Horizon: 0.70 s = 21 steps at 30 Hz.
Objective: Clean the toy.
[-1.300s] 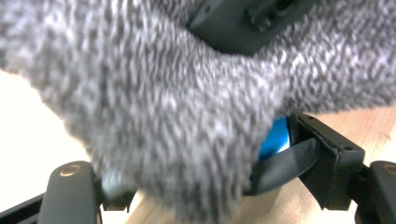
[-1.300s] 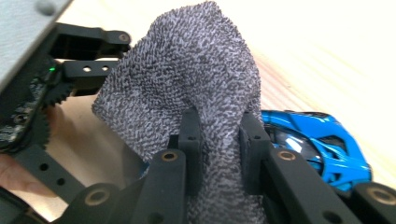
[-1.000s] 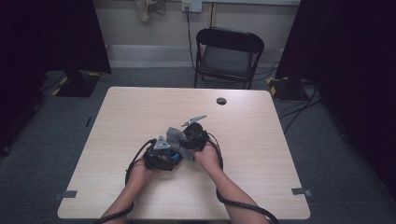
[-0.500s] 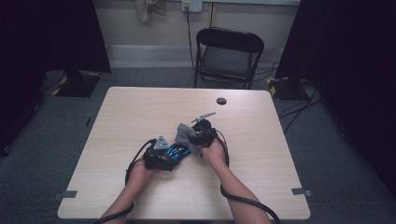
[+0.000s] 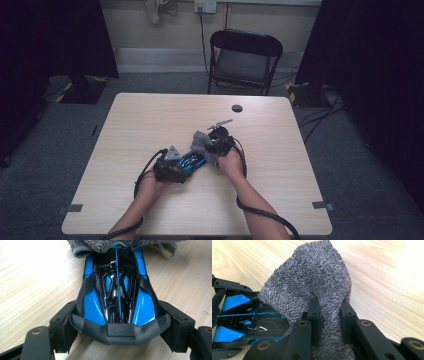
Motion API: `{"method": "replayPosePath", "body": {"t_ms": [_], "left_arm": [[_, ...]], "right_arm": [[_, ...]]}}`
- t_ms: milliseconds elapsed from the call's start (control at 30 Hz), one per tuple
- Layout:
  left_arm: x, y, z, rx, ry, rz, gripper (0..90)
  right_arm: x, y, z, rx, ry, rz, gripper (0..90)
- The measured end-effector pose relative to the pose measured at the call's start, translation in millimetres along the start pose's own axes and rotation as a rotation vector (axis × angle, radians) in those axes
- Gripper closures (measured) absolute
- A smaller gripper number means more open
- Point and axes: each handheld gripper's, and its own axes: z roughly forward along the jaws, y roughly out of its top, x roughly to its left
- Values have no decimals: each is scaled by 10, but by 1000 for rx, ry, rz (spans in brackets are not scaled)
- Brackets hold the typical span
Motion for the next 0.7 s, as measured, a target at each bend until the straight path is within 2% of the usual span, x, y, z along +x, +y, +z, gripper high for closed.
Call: {"method": "replayPosePath", "body": {"t_ms": [133, 300, 700], "left_arm": [[0, 0, 0, 0, 0, 0, 241], [-1, 0, 0, 0, 1, -1, 241], [0, 0, 0, 0, 0, -1, 241]], "right_arm": [[-32, 0, 5, 2, -2, 2, 754], [-104, -11, 21, 2, -9, 31, 754], [-204, -8, 53, 11, -32, 49, 755]]}}
